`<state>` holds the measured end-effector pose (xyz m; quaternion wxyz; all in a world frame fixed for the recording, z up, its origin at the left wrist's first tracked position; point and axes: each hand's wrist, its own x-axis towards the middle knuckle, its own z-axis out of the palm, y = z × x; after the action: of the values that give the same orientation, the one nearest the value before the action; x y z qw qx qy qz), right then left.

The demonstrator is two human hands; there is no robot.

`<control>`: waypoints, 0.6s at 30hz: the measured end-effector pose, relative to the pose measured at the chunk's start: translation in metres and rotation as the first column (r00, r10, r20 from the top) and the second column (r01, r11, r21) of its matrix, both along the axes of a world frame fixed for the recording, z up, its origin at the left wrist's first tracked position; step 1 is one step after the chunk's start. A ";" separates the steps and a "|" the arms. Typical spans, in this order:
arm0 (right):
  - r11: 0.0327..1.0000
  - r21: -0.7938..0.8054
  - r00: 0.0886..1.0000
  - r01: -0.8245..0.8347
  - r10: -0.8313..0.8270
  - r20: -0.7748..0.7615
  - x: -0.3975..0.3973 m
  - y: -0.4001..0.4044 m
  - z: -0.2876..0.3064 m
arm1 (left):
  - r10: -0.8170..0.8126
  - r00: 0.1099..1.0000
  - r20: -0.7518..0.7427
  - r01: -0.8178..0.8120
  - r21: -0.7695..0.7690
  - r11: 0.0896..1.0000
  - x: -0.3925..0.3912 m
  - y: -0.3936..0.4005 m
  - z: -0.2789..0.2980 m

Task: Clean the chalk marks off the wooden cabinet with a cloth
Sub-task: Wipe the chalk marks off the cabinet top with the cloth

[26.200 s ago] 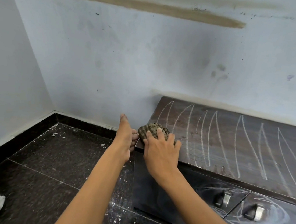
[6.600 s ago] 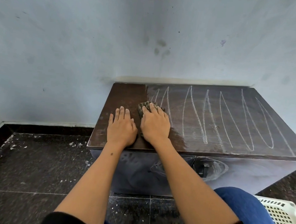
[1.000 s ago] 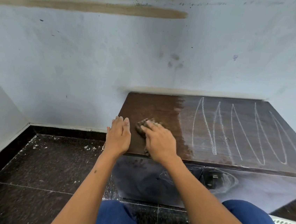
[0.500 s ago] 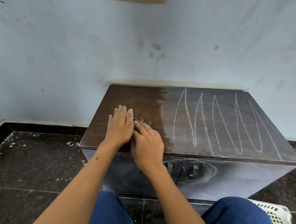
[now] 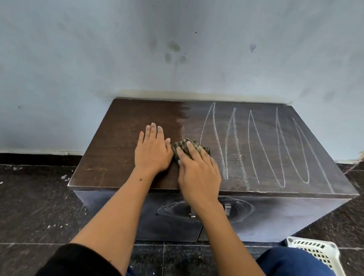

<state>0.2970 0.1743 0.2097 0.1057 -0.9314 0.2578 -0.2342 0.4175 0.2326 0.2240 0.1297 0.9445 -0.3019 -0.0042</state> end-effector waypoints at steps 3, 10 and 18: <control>0.996 0.085 0.991 -0.023 0.034 -0.128 0.028 -0.017 0.008 | -0.001 1.000 0.001 0.001 0.030 1.000 0.001 0.000 -0.001; 0.990 0.141 0.990 -0.006 0.025 -0.140 0.032 -0.020 0.014 | -0.010 1.000 0.000 0.010 0.037 0.999 0.002 0.001 -0.002; 0.986 0.161 0.995 0.041 -0.026 -0.097 0.015 -0.007 0.010 | 0.014 0.999 0.033 -0.014 0.001 1.000 0.002 -0.002 -0.004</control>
<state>0.3116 0.1677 0.2202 0.1653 -0.9252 0.2963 -0.1697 0.4197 0.2306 0.2204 0.1240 0.9466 -0.2974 0.0121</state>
